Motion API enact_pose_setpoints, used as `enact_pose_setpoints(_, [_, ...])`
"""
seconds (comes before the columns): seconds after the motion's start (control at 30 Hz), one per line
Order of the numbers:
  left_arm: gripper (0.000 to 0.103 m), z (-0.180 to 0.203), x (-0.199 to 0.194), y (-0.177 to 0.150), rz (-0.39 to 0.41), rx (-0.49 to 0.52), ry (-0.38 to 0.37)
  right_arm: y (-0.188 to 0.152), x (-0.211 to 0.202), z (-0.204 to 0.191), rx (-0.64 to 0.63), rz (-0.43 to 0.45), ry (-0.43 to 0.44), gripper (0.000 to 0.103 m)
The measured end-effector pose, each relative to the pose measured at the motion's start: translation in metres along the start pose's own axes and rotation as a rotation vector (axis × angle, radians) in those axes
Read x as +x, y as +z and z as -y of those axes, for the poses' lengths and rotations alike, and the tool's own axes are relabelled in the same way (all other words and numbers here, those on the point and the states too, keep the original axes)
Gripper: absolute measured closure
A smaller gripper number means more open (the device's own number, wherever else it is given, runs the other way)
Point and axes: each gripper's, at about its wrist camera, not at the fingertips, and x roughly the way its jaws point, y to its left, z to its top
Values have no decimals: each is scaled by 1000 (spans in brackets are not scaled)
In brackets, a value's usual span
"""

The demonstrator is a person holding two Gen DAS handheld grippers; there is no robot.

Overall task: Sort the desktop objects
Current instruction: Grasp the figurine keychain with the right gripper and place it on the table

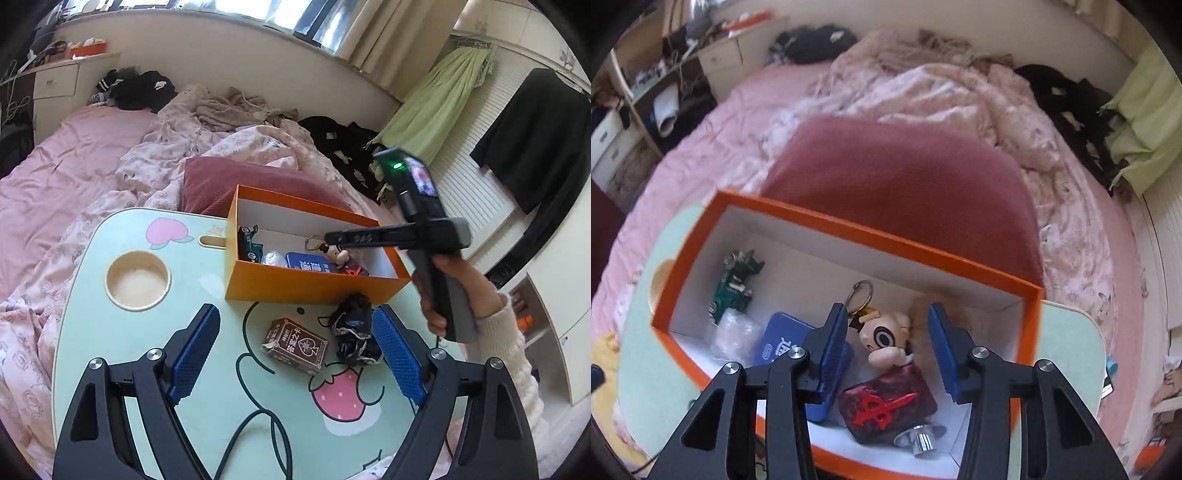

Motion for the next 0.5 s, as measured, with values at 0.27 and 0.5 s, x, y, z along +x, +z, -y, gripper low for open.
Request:
enact_pose_setpoints(0.27, [18, 2, 12, -1, -46, 4, -19, -10, 23, -32, -185, -10, -187, 67])
enact_pose_setpoints(0.5, [18, 3, 14, -2, -50, 0, -28, -20, -16, -2, -14, 132, -15, 72])
